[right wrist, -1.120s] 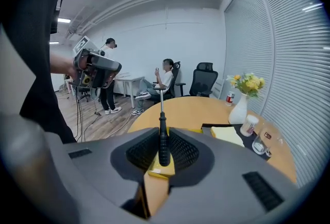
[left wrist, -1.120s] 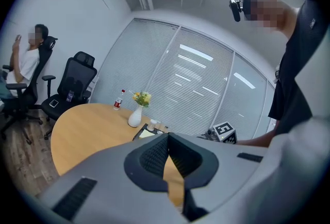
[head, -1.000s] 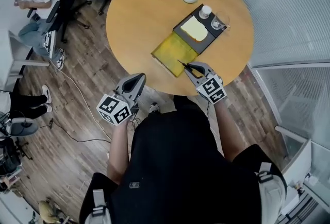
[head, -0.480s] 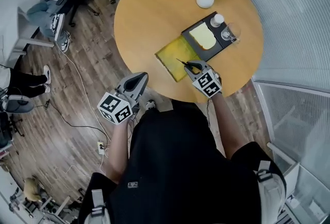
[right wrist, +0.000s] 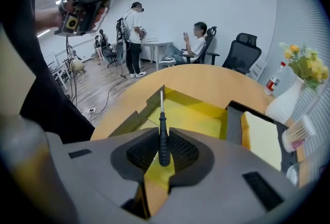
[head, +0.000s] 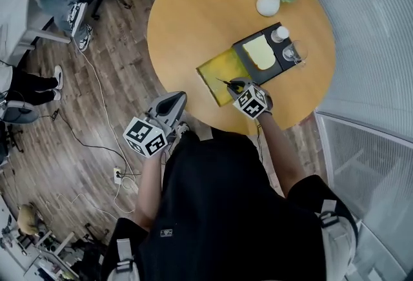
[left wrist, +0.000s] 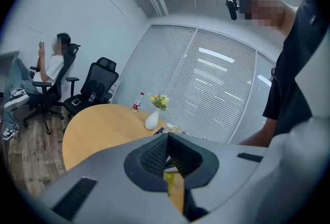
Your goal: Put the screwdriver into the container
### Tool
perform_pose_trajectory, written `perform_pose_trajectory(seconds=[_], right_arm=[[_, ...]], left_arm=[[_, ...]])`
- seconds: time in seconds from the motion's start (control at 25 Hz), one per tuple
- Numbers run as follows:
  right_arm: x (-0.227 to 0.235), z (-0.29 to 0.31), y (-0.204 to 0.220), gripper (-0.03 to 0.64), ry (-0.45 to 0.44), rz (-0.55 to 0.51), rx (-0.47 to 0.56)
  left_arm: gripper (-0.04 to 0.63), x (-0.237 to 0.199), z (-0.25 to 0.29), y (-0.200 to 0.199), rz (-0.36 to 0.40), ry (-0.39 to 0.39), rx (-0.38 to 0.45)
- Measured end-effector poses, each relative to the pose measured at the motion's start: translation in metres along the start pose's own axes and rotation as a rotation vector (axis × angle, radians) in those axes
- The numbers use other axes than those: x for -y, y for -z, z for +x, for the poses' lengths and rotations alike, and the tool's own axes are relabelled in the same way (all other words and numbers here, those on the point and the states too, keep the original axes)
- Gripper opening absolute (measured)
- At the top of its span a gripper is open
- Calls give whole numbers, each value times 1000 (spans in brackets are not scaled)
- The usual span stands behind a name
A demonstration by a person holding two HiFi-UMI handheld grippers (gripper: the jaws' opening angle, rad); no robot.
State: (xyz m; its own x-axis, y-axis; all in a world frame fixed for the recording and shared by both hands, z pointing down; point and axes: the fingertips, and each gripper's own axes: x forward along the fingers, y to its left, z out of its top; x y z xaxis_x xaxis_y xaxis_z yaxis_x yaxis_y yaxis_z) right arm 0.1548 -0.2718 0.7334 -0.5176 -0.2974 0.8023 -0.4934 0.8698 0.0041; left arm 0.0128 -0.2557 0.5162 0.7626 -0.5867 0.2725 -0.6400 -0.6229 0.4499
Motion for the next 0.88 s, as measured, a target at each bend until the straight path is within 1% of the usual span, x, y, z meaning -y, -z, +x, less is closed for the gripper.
perform_pose_trajectory(seconds=[0.2,0.36,0.48,0.64,0.88], right_arm=[[14,24,7,57,-14,30,-62],[20,38,7,57,-32,34,-98],[18,47,4,57,-43,30,-125],[19,55,4,57,-41,51,-161],[18,63,16,57,-46,78,-204]], left_arm=[[5,-2,0,2,-14,-22,-2],[5,-6,-2,6,-22,-33,-4],[5,-8,-3,6,-26,-33,-6],[5,-8,-4,2,-21,-27,-5],[5,-12,-5,0,-20,-25,0]])
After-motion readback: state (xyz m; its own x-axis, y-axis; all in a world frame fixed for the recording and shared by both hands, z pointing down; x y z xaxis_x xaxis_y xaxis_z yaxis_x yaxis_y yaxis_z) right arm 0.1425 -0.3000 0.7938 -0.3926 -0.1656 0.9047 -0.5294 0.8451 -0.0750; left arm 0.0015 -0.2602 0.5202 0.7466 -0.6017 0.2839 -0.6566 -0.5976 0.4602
